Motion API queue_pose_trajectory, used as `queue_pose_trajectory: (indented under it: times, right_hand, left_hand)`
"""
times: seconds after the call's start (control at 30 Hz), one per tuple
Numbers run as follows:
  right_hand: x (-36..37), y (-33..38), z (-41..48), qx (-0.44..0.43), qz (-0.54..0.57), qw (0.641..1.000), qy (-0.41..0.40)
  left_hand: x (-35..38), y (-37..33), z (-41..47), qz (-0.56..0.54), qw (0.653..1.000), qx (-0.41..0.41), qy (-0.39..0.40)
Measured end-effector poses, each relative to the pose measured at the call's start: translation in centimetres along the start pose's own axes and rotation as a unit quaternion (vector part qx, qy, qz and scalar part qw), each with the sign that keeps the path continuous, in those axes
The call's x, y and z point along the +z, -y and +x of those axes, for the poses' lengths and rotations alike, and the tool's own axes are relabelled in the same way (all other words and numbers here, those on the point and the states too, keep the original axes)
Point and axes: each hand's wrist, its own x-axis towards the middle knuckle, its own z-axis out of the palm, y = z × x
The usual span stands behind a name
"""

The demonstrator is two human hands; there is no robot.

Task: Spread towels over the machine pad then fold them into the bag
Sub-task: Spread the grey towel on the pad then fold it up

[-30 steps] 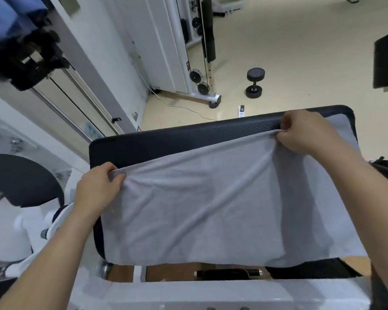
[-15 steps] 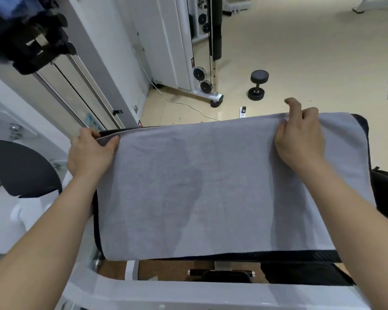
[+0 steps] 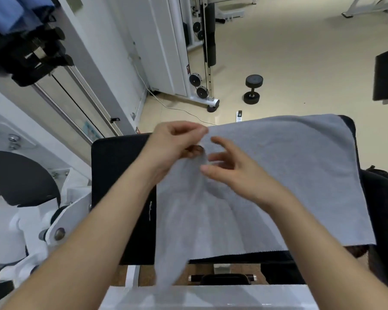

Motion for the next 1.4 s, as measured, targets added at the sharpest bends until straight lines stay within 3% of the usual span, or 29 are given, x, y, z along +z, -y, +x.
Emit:
queue_pose_trajectory:
  times: [0.03, 0.13, 0.27, 0.33, 0.43, 0.5, 0.6, 0.67, 0.87, 0.93, 1.03, 1.1, 1.23, 1.4]
  right_hand:
    - [0.6, -0.4, 0.1, -0.009, 0.032, 0.999, 0.008]
    - [0.2, -1.2, 0.6, -0.044, 0.003, 0.993, -0.114]
    - [-2.7, -2.7, 1.0, -0.018, -0.068, 0.988, -0.14]
    - [-5.0, -2.7, 0.9, -0.013, -0.105, 0.975, -0.193]
    - [-10.2, -3.0, 0.9, -0.013, -0.296, 0.88, -0.372]
    - [-13.2, -3.5, 1.2, 0.043, -0.365, 0.83, -0.42]
    - [-15.6, -4.3, 2.0, 0.119, -0.368, 0.824, -0.413]
    - [-16.3, -4.4, 2.5, 0.109, -0.355, 0.826, -0.425]
    - [-15.7, -3.7, 2.5, 0.07, -0.082, 0.91, -0.4]
    - [-13.8, -2.7, 1.3, 0.049, 0.032, 0.928, -0.368]
    - [-9.7, -1.9, -0.5, 0.009, 0.059, 0.946, -0.318]
    - [-7.1, -1.3, -1.6, -0.009, 0.051, 0.959, -0.278]
    - [-4.4, -0.7, -3.3, 0.008, 0.079, 0.976, -0.204]
    - [-3.9, 0.2, -5.0, 0.021, 0.222, 0.971, -0.086]
  left_hand:
    - [0.8, 0.2, 0.1, 0.004, 0.999, -0.001, 0.041]
    - [2.2, 0.6, 0.4, 0.096, 0.989, 0.014, 0.109]
    - [4.4, 1.1, 1.2, 0.287, 0.952, 0.108, 0.006]
    - [5.4, 1.9, 1.9, 0.328, 0.933, 0.145, 0.001]
    - [6.5, 4.0, 3.4, 0.392, 0.905, 0.163, 0.008]
    - [7.0, 5.1, 4.1, 0.409, 0.897, 0.166, 0.004]
    - [7.4, 5.8, 4.5, 0.417, 0.894, 0.166, -0.021]
    - [7.7, 5.8, 4.6, 0.423, 0.89, 0.168, -0.032]
    - [7.6, 5.9, 4.1, 0.418, 0.885, 0.2, -0.05]
    - [7.4, 6.0, 3.5, 0.434, 0.862, 0.251, -0.077]
    - [7.0, 5.5, 2.2, 0.436, 0.838, 0.323, -0.066]
    - [6.7, 4.5, 0.7, 0.384, 0.858, 0.34, -0.031]
    - [6.3, 2.5, -2.4, 0.243, 0.942, 0.231, -0.002]
    - [5.2, 1.8, -4.9, 0.143, 0.973, 0.18, 0.006]
